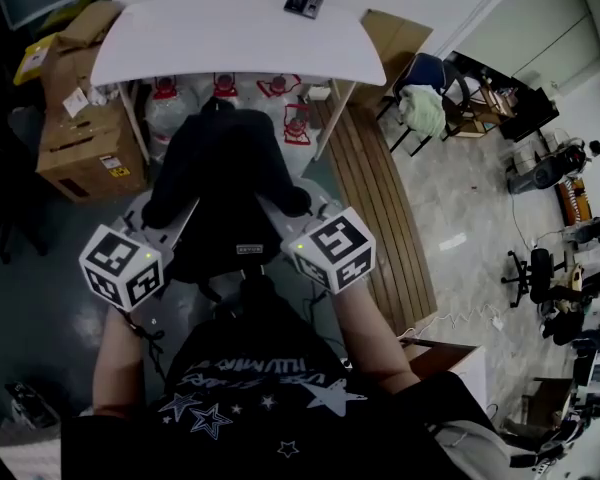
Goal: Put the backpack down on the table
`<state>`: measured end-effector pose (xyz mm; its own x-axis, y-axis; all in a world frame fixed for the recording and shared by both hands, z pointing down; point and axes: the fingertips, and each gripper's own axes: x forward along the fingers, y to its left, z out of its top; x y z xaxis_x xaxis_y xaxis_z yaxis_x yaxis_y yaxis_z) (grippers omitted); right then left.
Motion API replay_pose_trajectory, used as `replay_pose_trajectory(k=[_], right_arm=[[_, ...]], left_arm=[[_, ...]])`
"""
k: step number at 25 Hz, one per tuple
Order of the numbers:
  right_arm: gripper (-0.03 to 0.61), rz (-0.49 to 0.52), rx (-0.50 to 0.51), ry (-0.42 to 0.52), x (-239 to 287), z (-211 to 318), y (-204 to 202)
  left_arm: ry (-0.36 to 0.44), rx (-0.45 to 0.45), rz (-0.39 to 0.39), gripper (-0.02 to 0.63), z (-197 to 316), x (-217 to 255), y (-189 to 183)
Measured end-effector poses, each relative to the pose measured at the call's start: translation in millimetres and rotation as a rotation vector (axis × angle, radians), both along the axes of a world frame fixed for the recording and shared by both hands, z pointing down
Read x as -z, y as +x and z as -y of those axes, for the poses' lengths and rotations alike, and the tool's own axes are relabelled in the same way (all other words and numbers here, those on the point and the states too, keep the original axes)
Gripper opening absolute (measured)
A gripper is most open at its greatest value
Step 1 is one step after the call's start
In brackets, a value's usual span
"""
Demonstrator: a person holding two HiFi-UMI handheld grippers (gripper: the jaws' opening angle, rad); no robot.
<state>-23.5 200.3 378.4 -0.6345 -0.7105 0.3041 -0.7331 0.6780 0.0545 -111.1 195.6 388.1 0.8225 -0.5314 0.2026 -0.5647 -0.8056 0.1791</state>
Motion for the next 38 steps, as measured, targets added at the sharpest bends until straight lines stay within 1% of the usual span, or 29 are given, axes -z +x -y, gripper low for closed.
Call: replay_pose_trajectory(k=[7, 11, 15, 18, 23, 26, 31, 38], right_arm=[[0.005, 0.027, -0.02, 0.0, 1, -5, -4], [0.005, 0.031, -0.013, -0.017, -7, 4, -8], [0.005, 0.037, 0.004, -0.028, -9, 24, -8], [0.005, 0.033, 0.01, -0.027, -13, 46, -11], [0.005, 0.053, 0.033, -0.03, -13, 81, -9], [0.005, 0.041, 0.046, -0.035, -13, 107, -3], [0.005, 0.027, 0.073, -0.05, -14, 162, 7], [0.005, 0.053, 0.096, -0.049, -7, 242, 34]], left_arm=[[0.005, -0.008, -0.003, 0.041, -5, 1, -4], [-0.013, -0.002, 0.008, 0.041, 4, -7, -8], [-0.026, 0.018, 0.008, 0.041, 22, -10, -8], [-0.038, 0.032, 0.005, 0.041, 42, -15, -11], [-0.029, 0.049, 0.026, 0.041, 75, -14, -9], [-0.03, 0.055, 0.039, 0.041, 101, -12, -3], [-0.048, 0.07, 0.04, 0.041, 154, -14, 7], [-0.046, 0.092, 0.053, 0.041, 230, -6, 34]])
